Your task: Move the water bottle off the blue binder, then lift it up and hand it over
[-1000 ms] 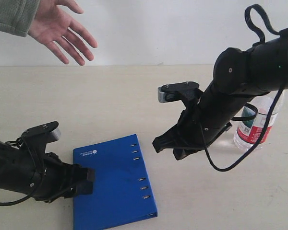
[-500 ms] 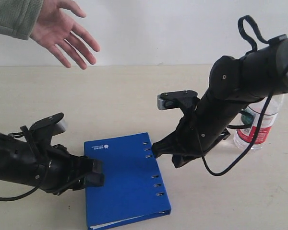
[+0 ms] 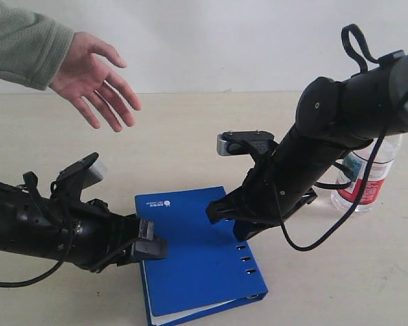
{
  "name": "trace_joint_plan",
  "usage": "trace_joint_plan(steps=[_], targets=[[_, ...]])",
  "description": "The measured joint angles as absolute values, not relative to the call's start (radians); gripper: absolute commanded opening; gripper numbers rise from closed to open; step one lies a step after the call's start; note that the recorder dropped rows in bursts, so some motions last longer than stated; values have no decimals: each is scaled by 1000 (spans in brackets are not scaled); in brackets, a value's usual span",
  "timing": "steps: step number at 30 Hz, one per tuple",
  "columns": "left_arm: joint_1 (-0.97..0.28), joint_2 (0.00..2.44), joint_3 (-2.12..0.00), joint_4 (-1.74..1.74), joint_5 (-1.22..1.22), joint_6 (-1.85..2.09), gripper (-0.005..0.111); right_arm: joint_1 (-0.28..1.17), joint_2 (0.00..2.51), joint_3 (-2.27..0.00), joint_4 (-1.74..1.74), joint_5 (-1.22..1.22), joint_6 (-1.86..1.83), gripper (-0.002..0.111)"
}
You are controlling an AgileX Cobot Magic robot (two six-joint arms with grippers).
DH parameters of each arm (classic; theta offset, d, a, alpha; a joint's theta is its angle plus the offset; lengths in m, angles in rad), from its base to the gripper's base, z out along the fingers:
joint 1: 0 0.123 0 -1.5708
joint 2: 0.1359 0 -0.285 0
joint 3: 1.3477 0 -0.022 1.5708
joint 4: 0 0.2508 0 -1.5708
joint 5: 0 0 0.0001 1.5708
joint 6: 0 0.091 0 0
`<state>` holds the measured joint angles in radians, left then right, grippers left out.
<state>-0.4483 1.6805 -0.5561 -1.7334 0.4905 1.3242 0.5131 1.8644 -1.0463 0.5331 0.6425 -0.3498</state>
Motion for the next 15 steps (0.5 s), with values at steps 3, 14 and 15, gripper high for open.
trace_joint_plan(steps=[3, 14, 15], targets=[[-448, 1745, -558, -1737, 521, 1318, 48, 513, 1864, -1046, 539, 643, -358, 0], [-448, 1783, -646, -1737, 616, 1332, 48, 513, 1864, -1046, 564, 647, -363, 0], [-448, 1788, -651, -1737, 606, 1332, 48, 513, 1864, -1046, 565, 649, -365, 0]])
